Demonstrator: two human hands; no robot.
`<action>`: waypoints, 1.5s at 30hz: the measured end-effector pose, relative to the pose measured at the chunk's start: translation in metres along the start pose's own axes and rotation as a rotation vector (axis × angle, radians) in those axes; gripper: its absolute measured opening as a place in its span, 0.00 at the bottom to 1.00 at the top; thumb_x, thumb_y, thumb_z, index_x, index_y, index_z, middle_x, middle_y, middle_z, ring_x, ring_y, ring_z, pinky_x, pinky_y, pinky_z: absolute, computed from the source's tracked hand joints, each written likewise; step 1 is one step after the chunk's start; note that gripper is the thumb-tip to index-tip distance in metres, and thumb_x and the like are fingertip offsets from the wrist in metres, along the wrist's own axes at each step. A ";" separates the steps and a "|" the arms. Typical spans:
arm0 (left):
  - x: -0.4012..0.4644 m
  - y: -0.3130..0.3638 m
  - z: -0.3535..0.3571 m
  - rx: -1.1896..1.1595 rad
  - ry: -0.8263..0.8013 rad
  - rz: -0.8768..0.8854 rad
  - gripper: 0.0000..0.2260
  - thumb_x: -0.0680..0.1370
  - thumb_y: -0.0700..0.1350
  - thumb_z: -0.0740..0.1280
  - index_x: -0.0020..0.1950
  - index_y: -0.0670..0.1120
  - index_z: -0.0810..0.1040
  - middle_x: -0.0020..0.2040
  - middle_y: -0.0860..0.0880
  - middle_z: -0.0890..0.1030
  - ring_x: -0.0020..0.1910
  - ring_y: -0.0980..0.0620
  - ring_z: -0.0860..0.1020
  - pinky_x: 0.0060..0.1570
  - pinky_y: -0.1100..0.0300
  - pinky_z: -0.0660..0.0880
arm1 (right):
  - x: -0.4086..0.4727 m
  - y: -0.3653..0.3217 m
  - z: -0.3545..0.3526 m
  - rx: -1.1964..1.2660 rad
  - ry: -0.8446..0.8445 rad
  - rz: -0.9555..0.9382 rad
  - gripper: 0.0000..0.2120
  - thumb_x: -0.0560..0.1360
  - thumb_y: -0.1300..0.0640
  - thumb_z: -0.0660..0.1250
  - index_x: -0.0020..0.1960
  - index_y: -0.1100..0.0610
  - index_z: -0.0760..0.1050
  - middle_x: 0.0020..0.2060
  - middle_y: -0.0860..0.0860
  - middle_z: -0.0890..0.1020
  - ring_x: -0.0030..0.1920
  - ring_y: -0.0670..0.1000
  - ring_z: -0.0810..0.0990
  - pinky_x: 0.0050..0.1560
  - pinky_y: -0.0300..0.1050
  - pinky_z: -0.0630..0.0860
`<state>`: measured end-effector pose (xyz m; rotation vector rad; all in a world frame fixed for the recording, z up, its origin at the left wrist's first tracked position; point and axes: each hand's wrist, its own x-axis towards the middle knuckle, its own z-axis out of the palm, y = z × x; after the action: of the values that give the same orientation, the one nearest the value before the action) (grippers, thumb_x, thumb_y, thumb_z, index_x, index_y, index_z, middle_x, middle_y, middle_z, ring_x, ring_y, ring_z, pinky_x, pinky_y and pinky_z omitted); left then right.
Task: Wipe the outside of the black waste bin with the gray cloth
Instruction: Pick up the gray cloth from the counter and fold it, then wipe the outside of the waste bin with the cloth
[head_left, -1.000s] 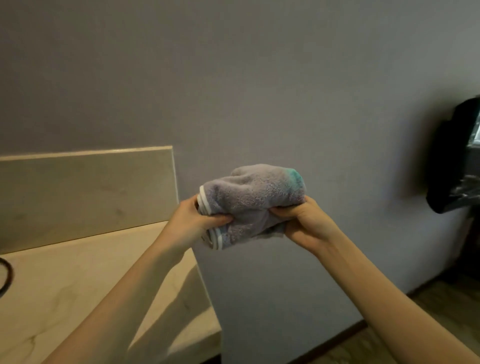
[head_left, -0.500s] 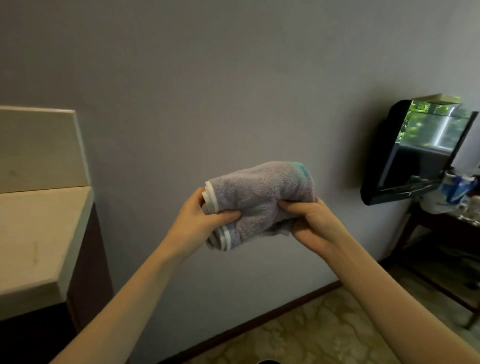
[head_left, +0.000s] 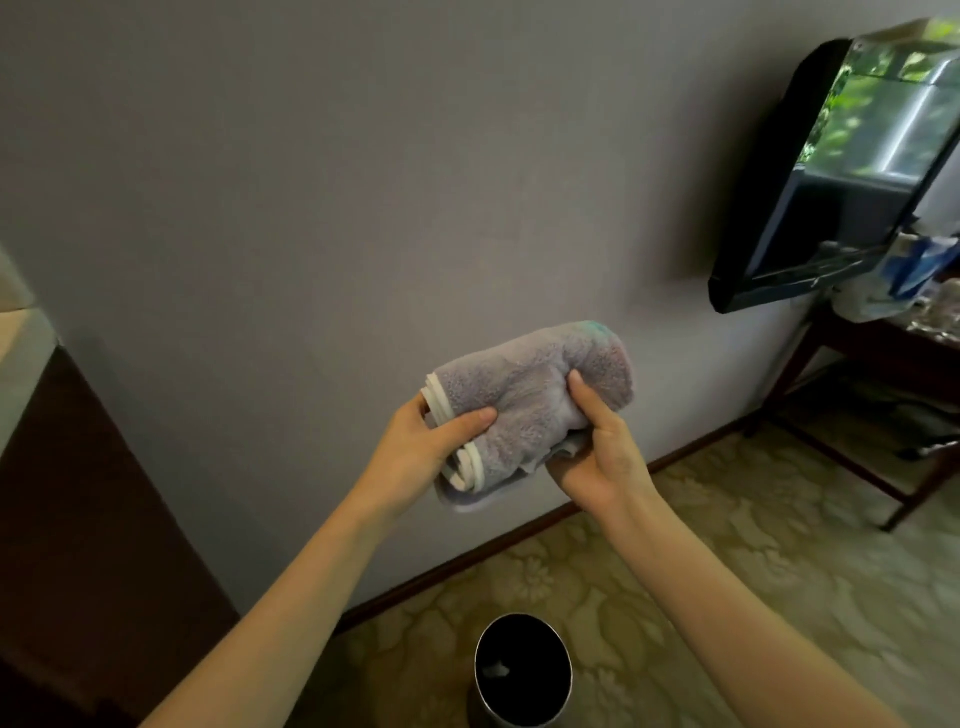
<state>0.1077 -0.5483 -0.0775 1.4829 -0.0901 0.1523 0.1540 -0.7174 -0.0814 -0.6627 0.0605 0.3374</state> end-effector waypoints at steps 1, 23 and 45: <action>0.008 -0.009 0.003 0.005 -0.005 -0.020 0.17 0.71 0.44 0.73 0.58 0.49 0.77 0.52 0.53 0.84 0.50 0.55 0.82 0.42 0.67 0.77 | 0.006 -0.001 -0.008 -0.003 0.008 0.016 0.17 0.66 0.57 0.71 0.53 0.63 0.79 0.47 0.60 0.84 0.47 0.56 0.84 0.50 0.54 0.81; 0.071 -0.193 0.149 0.032 -0.018 -0.490 0.18 0.68 0.55 0.74 0.56 0.55 0.77 0.50 0.57 0.84 0.50 0.55 0.82 0.43 0.63 0.78 | 0.091 -0.071 -0.246 -0.079 0.052 0.387 0.25 0.67 0.63 0.71 0.63 0.63 0.74 0.60 0.61 0.78 0.62 0.60 0.77 0.61 0.56 0.74; 0.006 -0.642 0.109 0.155 0.209 -0.471 0.21 0.71 0.60 0.70 0.61 0.65 0.68 0.57 0.64 0.76 0.51 0.69 0.76 0.43 0.71 0.73 | 0.184 0.195 -0.578 -0.165 0.066 0.238 0.20 0.68 0.65 0.72 0.59 0.66 0.76 0.49 0.60 0.82 0.49 0.53 0.83 0.39 0.41 0.80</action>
<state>0.2176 -0.7084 -0.6987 1.5933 0.4457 -0.0701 0.2943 -0.8746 -0.6825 -0.8320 0.1766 0.5540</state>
